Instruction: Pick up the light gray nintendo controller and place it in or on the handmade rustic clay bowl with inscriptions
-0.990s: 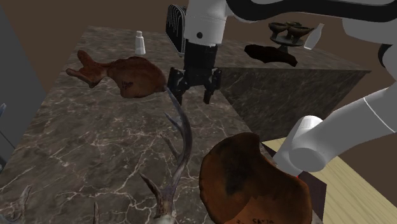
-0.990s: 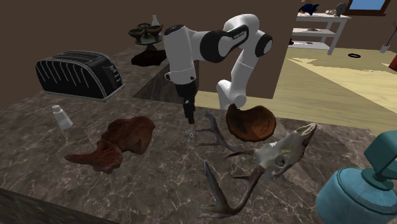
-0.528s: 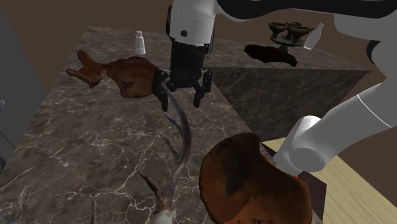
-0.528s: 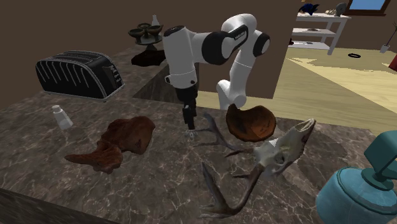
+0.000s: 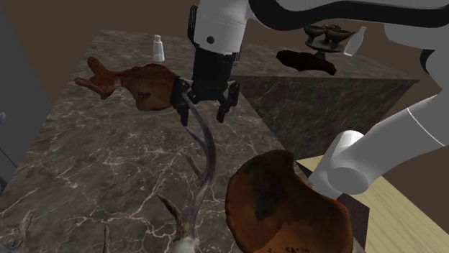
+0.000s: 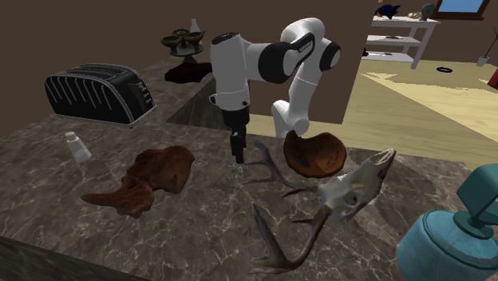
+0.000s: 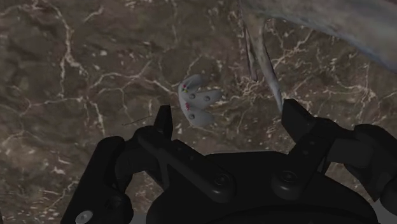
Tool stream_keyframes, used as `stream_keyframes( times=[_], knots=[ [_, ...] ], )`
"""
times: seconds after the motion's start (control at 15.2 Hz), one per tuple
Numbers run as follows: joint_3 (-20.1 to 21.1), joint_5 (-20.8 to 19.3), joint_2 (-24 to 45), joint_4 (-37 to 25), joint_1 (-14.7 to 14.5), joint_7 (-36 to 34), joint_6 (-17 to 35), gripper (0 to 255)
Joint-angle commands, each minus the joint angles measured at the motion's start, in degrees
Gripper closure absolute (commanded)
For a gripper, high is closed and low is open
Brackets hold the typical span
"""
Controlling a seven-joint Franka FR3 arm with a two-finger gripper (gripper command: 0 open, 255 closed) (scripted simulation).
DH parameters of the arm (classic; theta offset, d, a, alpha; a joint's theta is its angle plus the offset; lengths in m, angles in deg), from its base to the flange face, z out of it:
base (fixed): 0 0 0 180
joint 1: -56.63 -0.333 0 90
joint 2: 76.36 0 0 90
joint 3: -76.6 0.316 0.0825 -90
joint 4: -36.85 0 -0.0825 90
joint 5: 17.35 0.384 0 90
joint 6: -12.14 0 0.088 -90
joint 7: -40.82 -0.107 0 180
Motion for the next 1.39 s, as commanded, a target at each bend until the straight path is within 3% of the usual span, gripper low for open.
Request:
stream_keyframes(
  times=[0.0,0.13,0.2,0.79,0.86,0.92,0.99,1.06,1.25,1.32],
  knots=[
    [0.90,0.95,2.58,2.30,-0.51,0.13,0.07,0],
    [0.94,0.97,2.58,2.29,-0.47,0.14,0.07,0],
    [0.92,0.94,2.55,2.24,-0.46,0.11,-0.01,255],
    [1.05,0.84,2.86,1.84,-0.44,-0.10,-0.09,255],
    [1.04,0.84,2.86,1.84,-0.44,-0.10,-0.09,0],
    [2.85,-8.90,6.22,-2.36,-1.89,11.95,-2.36,0],
    [1.89,-2.07,4.35,-0.06,-1.16,2.85,-1.13,0],
    [1.97,-2.04,4.33,-0.06,-1.07,2.87,-1.14,0],
    [-8.61,-0.20,-2.16,8.12,-7.01,46.35,5.76,0],
    [-9.61,-0.37,-2.17,8.35,-7.93,47.90,6.10,0]
  ],
)
